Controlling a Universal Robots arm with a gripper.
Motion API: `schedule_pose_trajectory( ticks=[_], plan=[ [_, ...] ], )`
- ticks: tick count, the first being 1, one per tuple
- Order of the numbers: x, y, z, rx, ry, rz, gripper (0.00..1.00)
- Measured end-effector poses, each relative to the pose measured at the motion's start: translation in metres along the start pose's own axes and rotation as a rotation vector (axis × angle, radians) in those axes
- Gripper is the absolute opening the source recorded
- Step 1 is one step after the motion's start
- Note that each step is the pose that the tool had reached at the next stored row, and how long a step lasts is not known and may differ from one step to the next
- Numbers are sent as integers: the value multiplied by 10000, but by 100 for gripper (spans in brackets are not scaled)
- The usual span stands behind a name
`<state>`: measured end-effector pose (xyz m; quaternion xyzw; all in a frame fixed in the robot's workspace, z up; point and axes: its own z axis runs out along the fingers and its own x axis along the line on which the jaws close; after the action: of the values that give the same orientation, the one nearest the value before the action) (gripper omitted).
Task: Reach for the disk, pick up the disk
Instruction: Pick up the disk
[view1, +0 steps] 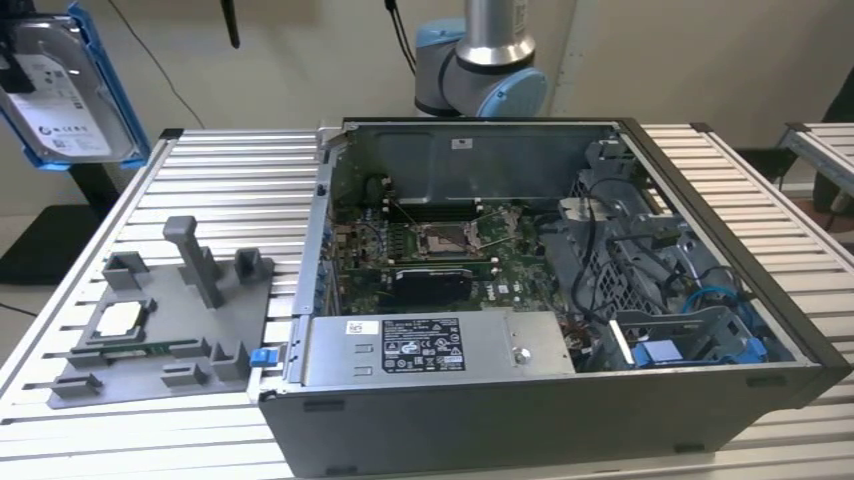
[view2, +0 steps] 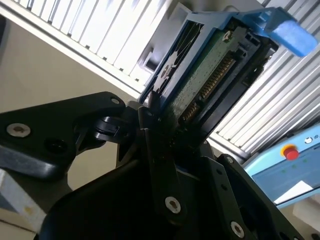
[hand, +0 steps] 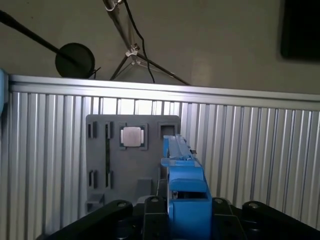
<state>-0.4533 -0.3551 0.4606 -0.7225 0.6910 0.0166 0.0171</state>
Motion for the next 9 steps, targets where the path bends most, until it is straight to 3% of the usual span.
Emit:
schedule_pose_trajectory(
  ticks=[9],
  plan=[
    [-10,-1,-210,-15,0,1,0]
  ],
)
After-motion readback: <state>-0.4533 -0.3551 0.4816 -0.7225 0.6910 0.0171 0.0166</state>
